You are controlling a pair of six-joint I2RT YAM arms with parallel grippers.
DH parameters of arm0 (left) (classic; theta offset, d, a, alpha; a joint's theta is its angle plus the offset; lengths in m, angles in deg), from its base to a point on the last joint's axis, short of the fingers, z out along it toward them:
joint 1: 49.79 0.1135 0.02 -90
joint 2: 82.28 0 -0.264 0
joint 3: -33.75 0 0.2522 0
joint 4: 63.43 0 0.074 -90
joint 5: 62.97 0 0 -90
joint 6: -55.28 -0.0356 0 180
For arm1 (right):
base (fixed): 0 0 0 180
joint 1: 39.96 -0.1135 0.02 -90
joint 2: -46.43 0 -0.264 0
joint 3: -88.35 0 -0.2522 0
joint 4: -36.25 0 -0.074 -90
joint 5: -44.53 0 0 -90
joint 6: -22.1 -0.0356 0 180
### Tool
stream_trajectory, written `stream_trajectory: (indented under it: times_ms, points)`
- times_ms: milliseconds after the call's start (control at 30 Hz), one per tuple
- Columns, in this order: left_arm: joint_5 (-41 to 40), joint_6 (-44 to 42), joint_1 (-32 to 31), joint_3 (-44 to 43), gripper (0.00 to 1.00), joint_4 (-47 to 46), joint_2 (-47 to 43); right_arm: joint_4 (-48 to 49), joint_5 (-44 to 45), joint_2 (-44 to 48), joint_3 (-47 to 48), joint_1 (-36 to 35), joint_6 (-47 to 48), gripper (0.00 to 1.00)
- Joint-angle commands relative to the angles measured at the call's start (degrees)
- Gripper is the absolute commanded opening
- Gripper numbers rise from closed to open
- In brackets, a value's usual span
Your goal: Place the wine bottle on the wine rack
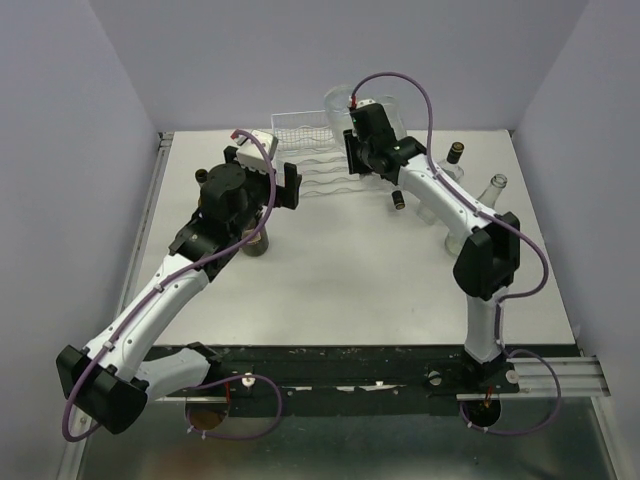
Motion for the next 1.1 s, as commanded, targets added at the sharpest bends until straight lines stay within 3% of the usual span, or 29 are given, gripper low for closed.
stream_trajectory:
  times_ms: [0, 367, 1067]
  points:
    - [2.1, -0.2, 0.7, -2.6, 0.99, 2.5, -1.3, 3.7, 3.8, -3.6, 10.5, 2.2, -0.3, 0.00]
    - [3.3, 1.0, 1.8, -3.2, 0.99, 3.1, -1.0, -0.4, 2.5, -14.6, 21.6, 4.2, -4.5, 0.01]
    - [3.9, 1.2, 2.1, -2.5, 0.99, 3.7, -2.3, 1.2, 5.9, -20.7, 22.2, 4.8, -4.6, 0.01]
